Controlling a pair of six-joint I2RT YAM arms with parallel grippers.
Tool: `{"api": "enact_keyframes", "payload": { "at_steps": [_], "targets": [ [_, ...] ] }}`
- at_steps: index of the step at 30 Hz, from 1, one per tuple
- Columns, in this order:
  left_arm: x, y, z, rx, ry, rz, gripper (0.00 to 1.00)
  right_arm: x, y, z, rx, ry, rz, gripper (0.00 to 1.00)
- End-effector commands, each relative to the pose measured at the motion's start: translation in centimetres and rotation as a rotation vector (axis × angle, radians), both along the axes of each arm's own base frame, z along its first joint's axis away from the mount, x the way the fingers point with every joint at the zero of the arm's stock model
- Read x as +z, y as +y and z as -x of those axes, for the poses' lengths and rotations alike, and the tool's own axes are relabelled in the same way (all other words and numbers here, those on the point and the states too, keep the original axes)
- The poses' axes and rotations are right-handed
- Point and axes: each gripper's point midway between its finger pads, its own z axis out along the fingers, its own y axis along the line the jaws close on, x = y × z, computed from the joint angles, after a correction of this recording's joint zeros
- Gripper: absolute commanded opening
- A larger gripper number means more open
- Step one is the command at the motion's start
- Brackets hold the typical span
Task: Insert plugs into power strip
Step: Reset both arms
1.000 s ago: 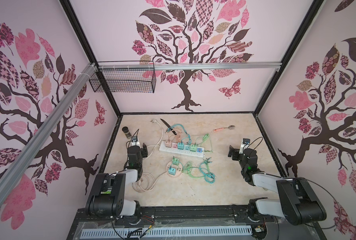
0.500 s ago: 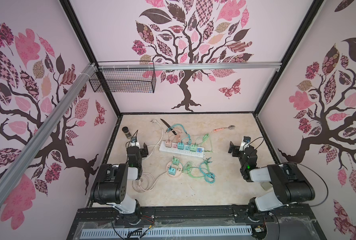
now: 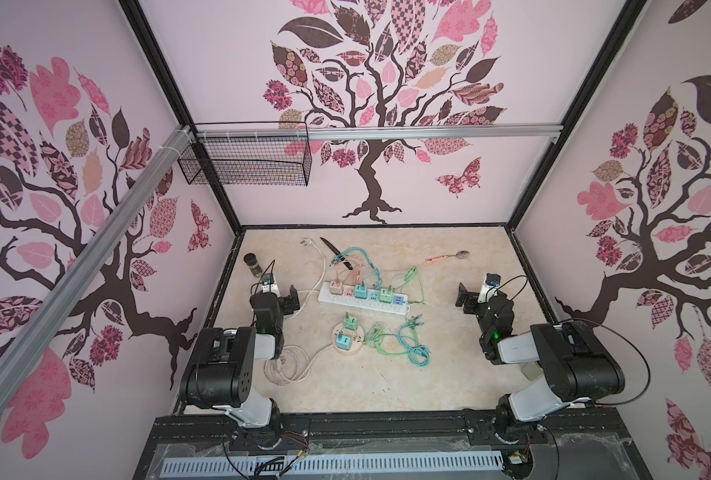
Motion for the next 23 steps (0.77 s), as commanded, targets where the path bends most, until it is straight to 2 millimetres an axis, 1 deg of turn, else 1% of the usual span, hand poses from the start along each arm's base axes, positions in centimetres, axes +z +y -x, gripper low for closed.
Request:
{"api": "enact_keyframes", "payload": {
  "at_steps": [1,23],
  "targets": [
    [0.97,0.0,-0.47,-0.006,-0.029,0.001,0.98,0.36,-0.18,-0.24,-0.002,-0.015,0.004,1.0],
    [0.97,-0.05,-0.46,-0.007,-0.028,-0.002,0.98,0.33,-0.14,-0.3,0.001,-0.013,0.005,1.0]
  ]
}}
